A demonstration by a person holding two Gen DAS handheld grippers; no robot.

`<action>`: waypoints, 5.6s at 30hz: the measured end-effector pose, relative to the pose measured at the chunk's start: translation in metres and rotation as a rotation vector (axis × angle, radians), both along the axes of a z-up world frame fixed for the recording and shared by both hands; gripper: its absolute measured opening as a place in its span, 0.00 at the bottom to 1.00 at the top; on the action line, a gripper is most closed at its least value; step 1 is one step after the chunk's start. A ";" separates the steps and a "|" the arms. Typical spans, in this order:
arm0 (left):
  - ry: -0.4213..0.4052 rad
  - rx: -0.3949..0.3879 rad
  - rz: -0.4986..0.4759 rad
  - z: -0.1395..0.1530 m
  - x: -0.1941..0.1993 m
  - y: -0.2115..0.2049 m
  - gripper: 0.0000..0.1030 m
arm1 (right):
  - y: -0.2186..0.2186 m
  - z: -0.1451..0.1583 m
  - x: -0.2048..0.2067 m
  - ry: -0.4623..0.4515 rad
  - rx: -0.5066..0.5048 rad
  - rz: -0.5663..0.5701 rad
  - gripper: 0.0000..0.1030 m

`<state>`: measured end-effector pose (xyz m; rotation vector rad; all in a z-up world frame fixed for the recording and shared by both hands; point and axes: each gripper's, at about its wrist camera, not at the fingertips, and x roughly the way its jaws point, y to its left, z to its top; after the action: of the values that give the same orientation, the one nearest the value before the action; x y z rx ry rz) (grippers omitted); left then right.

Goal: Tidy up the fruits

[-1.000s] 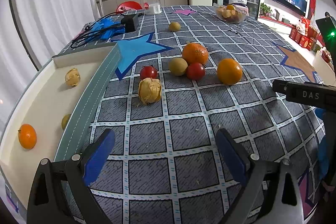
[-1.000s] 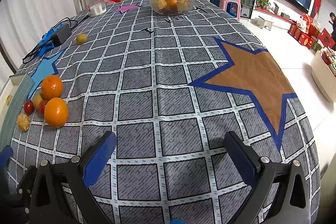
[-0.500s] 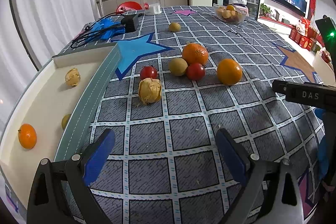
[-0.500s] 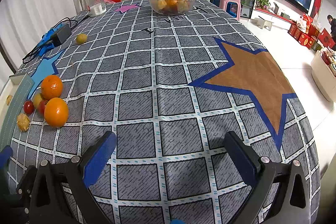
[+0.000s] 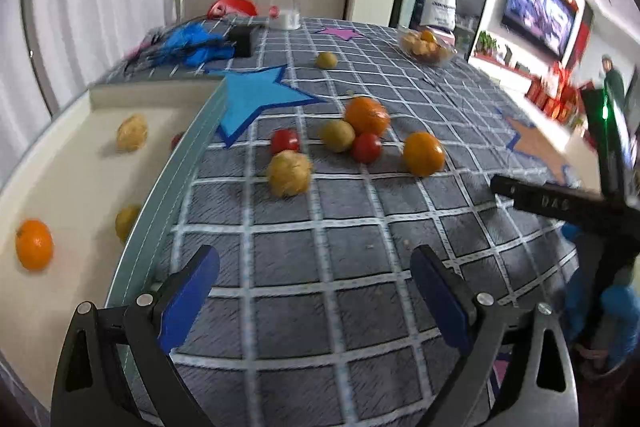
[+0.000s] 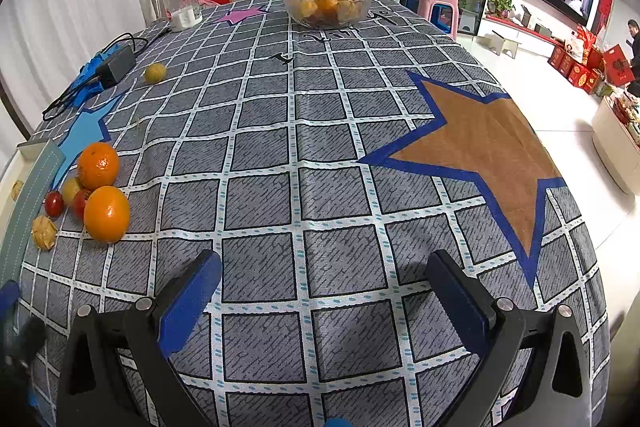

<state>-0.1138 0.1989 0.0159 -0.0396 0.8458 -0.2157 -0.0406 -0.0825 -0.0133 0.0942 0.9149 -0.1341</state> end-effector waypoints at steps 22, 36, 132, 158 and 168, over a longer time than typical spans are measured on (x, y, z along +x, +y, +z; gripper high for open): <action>0.118 0.130 0.078 -0.005 0.069 -0.019 0.46 | 0.000 0.000 0.000 0.000 0.000 -0.003 1.00; 0.060 0.108 0.051 -0.006 0.029 -0.012 0.26 | 0.004 -0.001 0.002 0.011 -0.021 0.024 1.00; -0.099 0.080 0.085 0.031 -0.014 0.034 0.83 | 0.095 0.030 0.009 0.004 0.130 0.194 0.93; 0.025 0.140 0.085 -0.016 0.013 -0.009 0.91 | 0.017 -0.001 -0.009 0.005 -0.010 -0.024 1.00; 0.025 0.144 0.078 -0.016 0.012 -0.010 0.93 | 0.018 -0.001 -0.009 0.005 -0.010 -0.024 1.00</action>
<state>-0.1019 0.1892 -0.0002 0.0598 0.8812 -0.0808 -0.0498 -0.0649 -0.0142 0.0961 0.9183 -0.1616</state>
